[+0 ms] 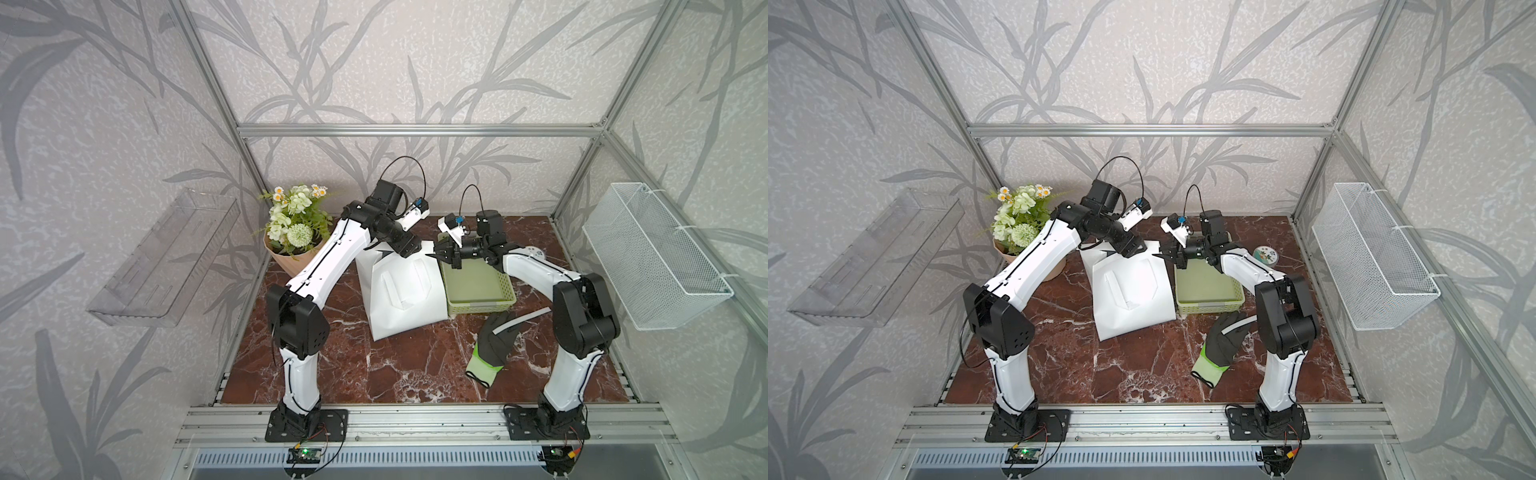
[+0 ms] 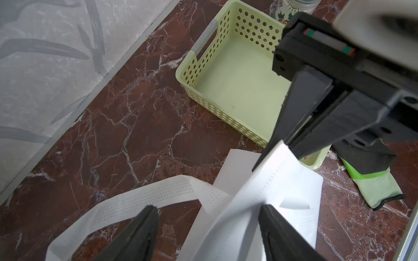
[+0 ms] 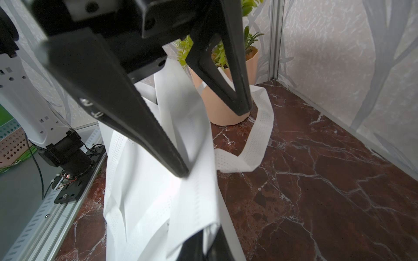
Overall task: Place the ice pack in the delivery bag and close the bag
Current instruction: Seal the delivery bag at the center of the board.
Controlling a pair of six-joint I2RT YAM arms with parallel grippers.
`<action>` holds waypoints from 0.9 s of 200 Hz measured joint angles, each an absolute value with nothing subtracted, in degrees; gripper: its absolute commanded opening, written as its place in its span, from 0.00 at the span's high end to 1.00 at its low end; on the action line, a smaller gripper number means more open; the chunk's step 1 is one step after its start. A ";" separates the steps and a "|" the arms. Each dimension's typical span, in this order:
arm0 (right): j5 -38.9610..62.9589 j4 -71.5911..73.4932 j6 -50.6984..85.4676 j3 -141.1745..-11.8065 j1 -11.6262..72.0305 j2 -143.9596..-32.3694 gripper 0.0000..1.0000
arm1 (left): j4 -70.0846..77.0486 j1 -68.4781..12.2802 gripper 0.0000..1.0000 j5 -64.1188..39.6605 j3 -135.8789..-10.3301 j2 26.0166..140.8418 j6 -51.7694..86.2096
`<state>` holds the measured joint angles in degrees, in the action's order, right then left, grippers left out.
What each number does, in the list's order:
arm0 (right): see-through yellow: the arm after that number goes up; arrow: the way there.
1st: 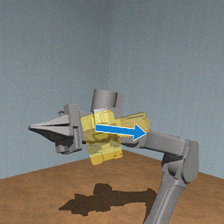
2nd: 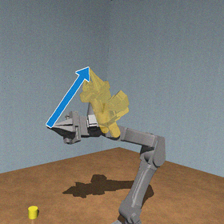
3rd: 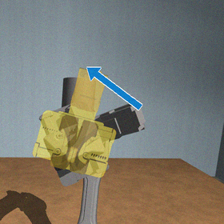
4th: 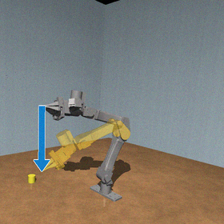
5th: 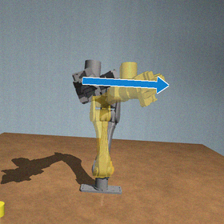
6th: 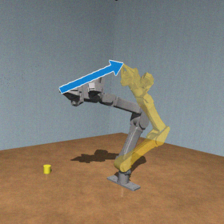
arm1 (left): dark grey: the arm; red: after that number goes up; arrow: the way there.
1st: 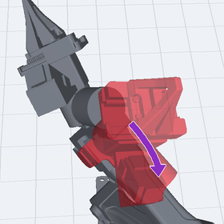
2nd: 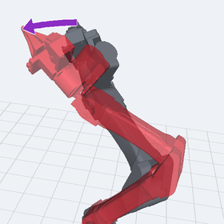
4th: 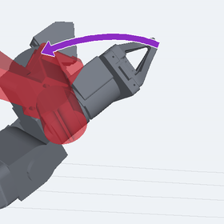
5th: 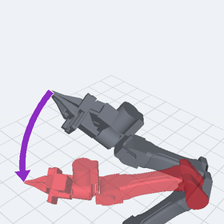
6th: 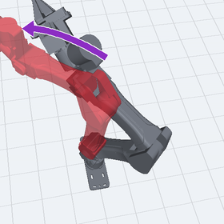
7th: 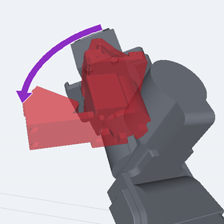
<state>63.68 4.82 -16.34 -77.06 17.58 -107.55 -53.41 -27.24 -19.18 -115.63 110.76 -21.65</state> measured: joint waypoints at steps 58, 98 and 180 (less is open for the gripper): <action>63.07 2.09 -18.46 -75.88 16.88 -105.36 0.38 | -53.08 -28.14 0.25 -18.70 -115.63 110.80 -21.47; 64.27 0.10 -18.15 -75.96 16.80 -105.06 0.20 | -53.08 -28.56 0.25 -17.98 -115.63 110.98 -21.47; 66.85 6.50 -5.39 -82.02 16.80 -108.40 0.27 | -52.93 -29.17 0.25 -16.60 -115.66 111.00 -21.47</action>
<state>66.85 6.50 -5.39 -82.02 16.80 -108.40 -52.93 -29.17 -16.60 -115.66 111.00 -21.47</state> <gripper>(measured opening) 0.745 0.753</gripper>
